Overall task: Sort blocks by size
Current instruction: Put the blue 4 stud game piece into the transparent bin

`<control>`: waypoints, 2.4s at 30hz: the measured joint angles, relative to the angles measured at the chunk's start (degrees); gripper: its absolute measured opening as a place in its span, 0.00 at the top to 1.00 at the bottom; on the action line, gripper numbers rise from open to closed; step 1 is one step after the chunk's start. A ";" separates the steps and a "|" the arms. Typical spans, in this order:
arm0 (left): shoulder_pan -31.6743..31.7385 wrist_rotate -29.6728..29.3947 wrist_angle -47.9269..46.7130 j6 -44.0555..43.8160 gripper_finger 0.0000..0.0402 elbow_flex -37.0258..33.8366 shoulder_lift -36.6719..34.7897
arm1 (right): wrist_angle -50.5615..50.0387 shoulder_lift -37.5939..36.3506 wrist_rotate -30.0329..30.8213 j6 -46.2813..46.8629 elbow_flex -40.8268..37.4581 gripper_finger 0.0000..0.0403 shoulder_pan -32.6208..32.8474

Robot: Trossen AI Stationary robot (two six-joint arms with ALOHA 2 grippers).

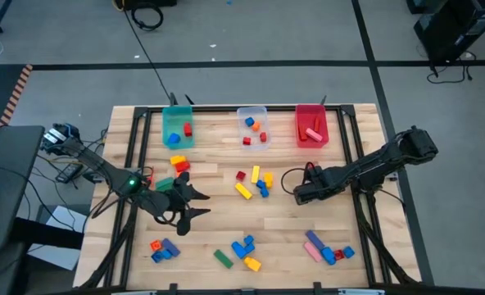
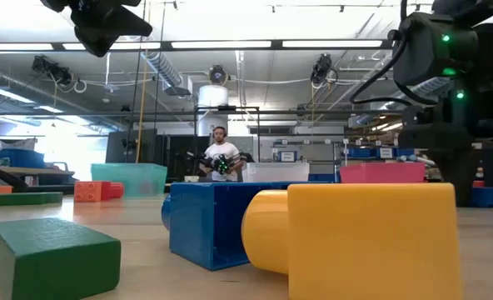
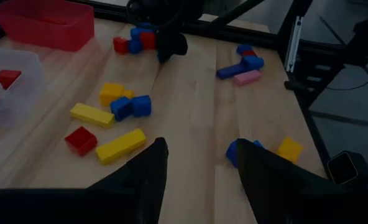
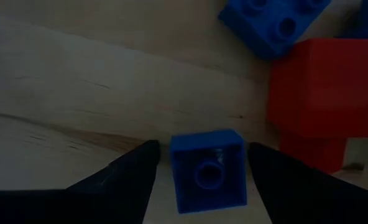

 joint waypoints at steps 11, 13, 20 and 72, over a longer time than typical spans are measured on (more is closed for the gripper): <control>0.01 -0.02 0.13 0.13 0.51 0.00 0.00 | 0.59 0.02 0.62 -6.22 0.52 0.63 -0.02; 0.01 -0.02 0.13 0.16 0.51 0.00 0.01 | -0.46 -0.15 0.61 -7.95 1.43 0.63 -0.07; 0.09 -0.72 0.18 0.21 0.51 0.00 0.02 | -3.54 -4.38 1.40 -20.10 10.56 0.63 -2.82; 1.26 -6.05 3.02 -7.50 0.51 1.49 0.07 | -10.99 20.66 -3.67 -66.56 56.39 0.26 -32.91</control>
